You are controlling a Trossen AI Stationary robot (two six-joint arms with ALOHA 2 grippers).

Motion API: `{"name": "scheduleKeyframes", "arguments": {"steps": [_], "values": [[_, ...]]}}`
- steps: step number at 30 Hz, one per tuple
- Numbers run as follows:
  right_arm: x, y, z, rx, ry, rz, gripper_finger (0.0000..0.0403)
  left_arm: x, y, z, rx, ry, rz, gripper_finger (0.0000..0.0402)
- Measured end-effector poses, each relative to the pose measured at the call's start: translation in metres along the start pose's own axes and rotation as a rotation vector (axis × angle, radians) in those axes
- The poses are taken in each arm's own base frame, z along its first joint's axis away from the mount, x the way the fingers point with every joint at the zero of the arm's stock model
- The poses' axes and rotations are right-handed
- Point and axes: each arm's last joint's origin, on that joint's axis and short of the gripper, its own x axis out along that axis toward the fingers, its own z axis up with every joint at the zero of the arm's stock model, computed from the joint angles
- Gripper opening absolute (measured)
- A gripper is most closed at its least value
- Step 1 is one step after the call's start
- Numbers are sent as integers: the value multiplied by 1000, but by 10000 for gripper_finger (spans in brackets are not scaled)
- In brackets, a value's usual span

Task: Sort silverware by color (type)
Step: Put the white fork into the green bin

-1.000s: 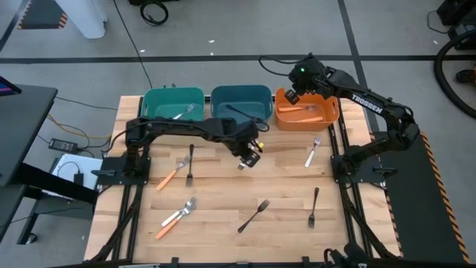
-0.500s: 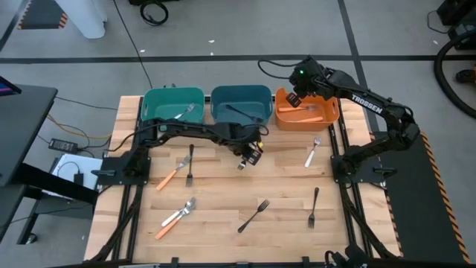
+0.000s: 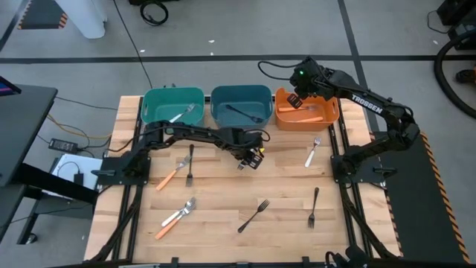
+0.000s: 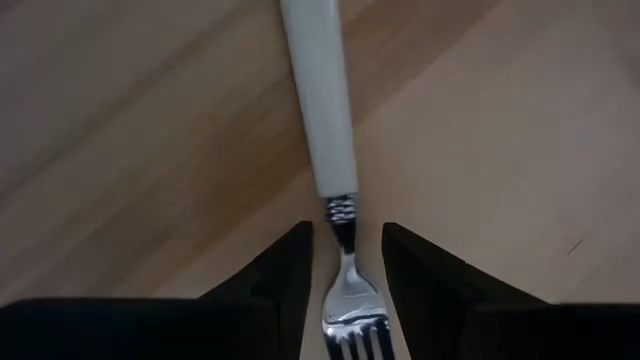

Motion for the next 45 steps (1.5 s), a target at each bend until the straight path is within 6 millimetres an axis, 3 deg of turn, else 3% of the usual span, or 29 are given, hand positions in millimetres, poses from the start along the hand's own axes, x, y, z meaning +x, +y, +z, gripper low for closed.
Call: {"name": "scheduleKeyframes", "arguments": {"steps": [7, 14, 22, 25, 34, 41, 45], "values": [[0, 0, 0, 28, 2, 8, 93, 6, 2, -2, 27, -16, 52, 122], [0, 0, -1, 29, 8, 9, 94, 7, 6, -4, 88, 16, 85, 20], [0, 0, -1, 25, 13, 9, 94, -8, 7, -4, 106, 81, 15, 14], [0, 0, -1, 23, 14, 9, 94, -27, 7, -6, 144, 93, 6, 13], [0, 0, -2, 19, 16, 8, 94, -124, 27, 0, 234, 46, 38, 11], [0, 0, -5, 7, 49, 11, 94, -198, 81, -1, 196, 24, 228, 15], [0, 0, -6, -1, 59, 15, 94, -227, 115, 3, 139, 16, 317, 16]]}}
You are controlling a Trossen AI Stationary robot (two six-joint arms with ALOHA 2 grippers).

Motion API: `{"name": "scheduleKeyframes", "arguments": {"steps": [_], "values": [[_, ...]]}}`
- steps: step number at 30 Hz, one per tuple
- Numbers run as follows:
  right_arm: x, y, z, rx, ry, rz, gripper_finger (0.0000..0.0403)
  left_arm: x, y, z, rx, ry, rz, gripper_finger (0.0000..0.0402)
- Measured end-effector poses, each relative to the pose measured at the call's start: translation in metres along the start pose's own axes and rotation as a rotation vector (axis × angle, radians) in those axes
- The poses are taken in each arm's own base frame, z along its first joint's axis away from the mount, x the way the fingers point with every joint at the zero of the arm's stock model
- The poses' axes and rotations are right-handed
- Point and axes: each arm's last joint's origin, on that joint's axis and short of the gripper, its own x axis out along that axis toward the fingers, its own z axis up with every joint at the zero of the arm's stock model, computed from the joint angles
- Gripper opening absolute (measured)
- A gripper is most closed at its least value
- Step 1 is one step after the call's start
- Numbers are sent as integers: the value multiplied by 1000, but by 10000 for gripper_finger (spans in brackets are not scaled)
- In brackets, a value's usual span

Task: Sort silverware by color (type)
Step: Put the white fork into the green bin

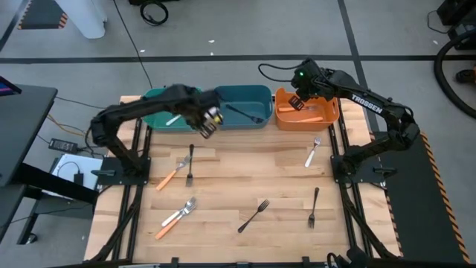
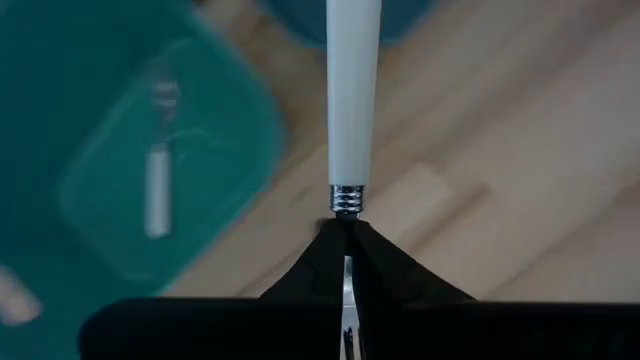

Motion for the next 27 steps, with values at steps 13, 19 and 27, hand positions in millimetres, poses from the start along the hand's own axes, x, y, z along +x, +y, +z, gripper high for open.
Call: {"name": "scheduleKeyframes", "arguments": {"steps": [13, 19, 27], "values": [[0, 2, -2, -60, 18, 42, 94, 21, 97, 19, -180, 106, 94, 17], [0, 2, -5, -108, 50, 46, 94, 27, 112, 20, -99, 157, 61, 17], [-1, 2, -6, -122, 53, 46, 94, 54, 125, 28, -29, 250, 60, 19]]}}
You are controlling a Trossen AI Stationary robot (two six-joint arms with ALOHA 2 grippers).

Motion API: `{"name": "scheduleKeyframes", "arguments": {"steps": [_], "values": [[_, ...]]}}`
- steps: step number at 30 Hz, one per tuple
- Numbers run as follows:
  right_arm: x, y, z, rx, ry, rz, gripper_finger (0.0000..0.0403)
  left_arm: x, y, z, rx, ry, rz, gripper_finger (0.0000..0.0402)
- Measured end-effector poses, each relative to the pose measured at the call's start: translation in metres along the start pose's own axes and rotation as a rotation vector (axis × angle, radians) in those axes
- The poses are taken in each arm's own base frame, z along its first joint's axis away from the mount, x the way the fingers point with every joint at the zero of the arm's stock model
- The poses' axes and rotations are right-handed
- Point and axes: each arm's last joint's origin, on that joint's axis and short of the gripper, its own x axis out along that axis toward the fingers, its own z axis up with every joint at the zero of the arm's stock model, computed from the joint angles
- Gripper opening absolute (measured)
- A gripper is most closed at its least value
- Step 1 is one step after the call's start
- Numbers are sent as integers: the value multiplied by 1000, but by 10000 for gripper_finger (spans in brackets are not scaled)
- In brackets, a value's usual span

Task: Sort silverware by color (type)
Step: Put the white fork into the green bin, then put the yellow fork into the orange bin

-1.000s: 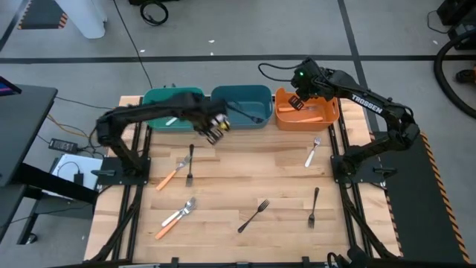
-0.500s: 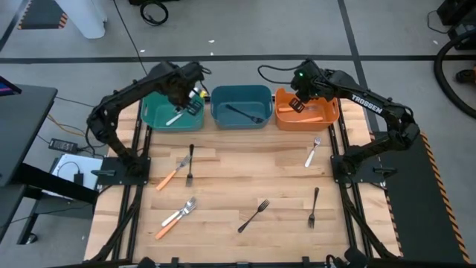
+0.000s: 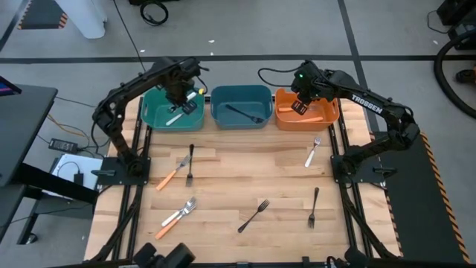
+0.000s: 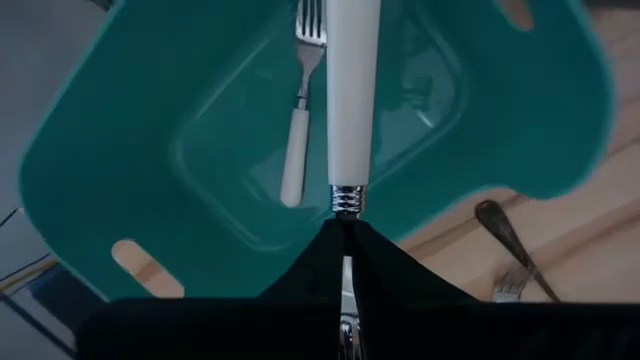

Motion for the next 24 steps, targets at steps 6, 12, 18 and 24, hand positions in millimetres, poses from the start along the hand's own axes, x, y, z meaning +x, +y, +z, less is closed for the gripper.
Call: {"name": "scheduleKeyframes", "arguments": {"steps": [6, 12, 18, 24], "values": [[0, 0, 0, -3, 1, -2, 94, 15, 5, 8, -11, 46, 2, 57], [0, 0, 0, -3, 0, -2, 94, 14, 3, 8, -12, 50, 2, 105], [0, 0, 0, -4, 0, -1, 94, 12, -2, -1, -46, 130, -9, 116], [-3, 12, 2, -28, -32, 126, 94, -21, -23, -24, -28, 48, -21, 115]]}}
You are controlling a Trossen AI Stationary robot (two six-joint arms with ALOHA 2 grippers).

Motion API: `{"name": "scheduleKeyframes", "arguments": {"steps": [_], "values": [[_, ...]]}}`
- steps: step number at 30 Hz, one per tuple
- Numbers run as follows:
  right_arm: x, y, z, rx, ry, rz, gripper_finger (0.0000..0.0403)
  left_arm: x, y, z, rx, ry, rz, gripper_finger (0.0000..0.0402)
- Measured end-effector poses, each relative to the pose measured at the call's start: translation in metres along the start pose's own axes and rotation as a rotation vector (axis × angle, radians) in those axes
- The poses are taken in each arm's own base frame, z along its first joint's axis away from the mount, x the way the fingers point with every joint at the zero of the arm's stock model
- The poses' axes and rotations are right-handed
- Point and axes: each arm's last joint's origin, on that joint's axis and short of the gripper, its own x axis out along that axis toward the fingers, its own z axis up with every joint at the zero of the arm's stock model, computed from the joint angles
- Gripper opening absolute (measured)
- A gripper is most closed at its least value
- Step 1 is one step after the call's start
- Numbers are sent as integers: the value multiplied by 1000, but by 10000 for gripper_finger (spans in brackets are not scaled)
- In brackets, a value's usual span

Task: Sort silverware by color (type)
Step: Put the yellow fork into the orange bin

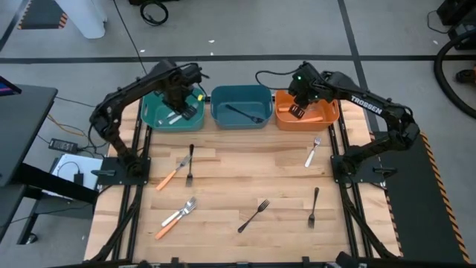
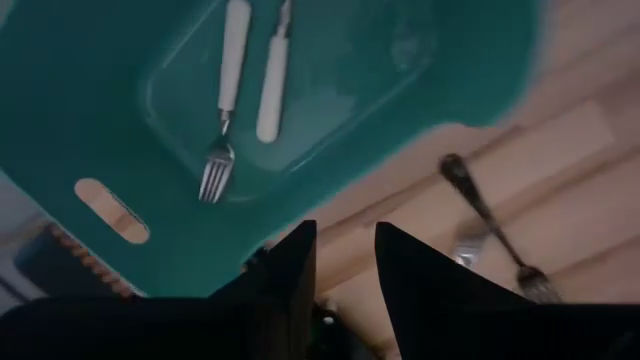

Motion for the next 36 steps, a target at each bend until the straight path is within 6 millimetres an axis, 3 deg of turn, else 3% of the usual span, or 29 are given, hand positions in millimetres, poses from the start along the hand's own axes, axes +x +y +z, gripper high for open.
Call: {"name": "scheduleKeyframes", "arguments": {"steps": [8, 15, 24, 36], "values": [[-7, 31, 4, -25, -33, 106, 94, -47, -39, -52, 4, -171, -60, 114], [-14, 58, 6, -54, -60, 155, 94, -69, -86, -103, 50, -214, -168, 114], [-21, 78, 5, 8, -65, 175, 94, -75, -146, -166, 141, -203, -222, 114], [-25, 90, 5, 75, -84, 132, 94, -75, -189, -257, 82, -193, -281, 114]]}}
